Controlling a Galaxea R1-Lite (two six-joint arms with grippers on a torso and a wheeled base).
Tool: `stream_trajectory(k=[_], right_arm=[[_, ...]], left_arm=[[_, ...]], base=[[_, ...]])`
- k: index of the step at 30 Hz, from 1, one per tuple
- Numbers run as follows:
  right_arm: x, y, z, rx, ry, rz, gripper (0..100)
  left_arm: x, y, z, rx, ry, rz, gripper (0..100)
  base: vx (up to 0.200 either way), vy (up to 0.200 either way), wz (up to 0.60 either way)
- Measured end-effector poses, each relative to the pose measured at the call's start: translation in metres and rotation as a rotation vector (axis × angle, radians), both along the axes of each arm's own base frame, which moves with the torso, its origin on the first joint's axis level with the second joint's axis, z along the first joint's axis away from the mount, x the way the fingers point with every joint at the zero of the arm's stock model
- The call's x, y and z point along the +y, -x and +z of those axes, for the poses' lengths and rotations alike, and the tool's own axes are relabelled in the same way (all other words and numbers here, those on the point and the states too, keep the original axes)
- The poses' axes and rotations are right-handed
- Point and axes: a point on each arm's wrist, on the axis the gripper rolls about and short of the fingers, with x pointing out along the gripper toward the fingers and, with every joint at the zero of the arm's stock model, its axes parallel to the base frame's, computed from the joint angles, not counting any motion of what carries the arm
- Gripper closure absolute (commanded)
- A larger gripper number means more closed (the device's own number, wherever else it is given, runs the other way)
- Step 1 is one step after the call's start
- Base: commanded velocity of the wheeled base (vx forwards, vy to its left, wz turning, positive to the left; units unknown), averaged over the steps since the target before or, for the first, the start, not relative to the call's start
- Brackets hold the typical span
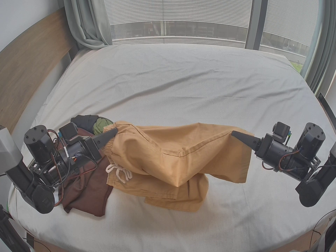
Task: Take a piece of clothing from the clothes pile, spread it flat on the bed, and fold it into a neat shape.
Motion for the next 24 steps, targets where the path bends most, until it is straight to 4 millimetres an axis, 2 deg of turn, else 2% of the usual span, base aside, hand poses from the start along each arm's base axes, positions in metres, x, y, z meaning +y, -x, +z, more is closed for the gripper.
stream_trajectory(k=[24], right_arm=[[-0.027, -0.01, 0.007, -0.029, -0.006, -0.065, 100]], left_arm=[[0.015, -0.007, 0.0, -0.071, -0.077, 0.063, 100]], base=[[0.0, 0.0, 0.0]])
